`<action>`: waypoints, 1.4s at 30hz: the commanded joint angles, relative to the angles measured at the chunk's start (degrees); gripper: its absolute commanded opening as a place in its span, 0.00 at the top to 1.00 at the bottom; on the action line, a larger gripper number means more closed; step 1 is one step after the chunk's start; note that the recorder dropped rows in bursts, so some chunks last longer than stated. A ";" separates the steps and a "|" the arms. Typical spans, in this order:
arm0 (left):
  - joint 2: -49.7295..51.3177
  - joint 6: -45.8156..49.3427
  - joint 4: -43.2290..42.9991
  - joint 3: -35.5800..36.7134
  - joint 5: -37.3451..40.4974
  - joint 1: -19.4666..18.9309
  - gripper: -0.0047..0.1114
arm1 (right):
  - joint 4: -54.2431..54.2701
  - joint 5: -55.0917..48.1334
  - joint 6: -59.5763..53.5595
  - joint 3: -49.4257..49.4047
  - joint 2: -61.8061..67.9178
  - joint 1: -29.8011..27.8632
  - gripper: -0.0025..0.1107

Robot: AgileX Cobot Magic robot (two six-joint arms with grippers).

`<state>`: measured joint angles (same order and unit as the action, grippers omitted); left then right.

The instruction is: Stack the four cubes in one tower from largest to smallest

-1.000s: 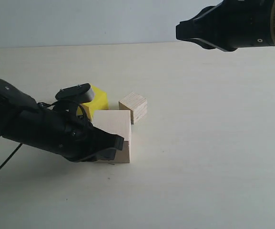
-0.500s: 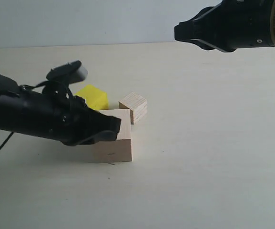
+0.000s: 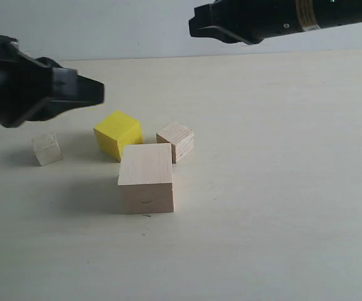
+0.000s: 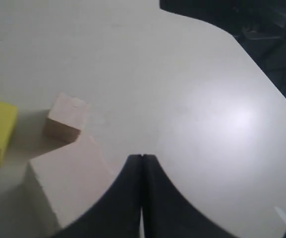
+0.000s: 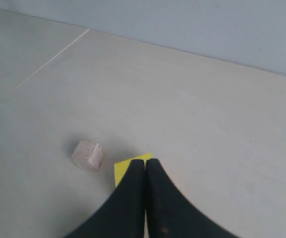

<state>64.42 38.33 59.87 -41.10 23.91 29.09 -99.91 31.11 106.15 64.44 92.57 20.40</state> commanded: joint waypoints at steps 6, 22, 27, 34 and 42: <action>-6.29 -10.03 -12.59 -0.42 7.44 -7.46 0.96 | -0.04 -1.27 -3.14 6.77 7.26 1.63 0.98; -6.79 -10.03 -12.83 -0.42 7.78 -7.46 0.96 | -0.04 -24.19 -6.69 6.10 5.54 1.63 0.98; -6.79 -10.03 -12.82 -0.42 7.64 -7.46 0.96 | -0.04 -28.70 -1.56 2.24 -0.25 1.63 0.98; -6.79 -9.79 -13.29 -0.42 6.46 -7.46 0.96 | -0.04 -26.69 -6.12 -0.80 -6.86 1.63 0.98; -6.94 -10.63 -18.04 -0.30 2.05 -7.46 0.96 | -0.04 -24.88 -8.07 -0.80 -9.80 1.63 0.98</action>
<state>58.01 29.43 44.50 -41.10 29.09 21.72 -100.03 5.12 97.83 64.08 84.21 21.95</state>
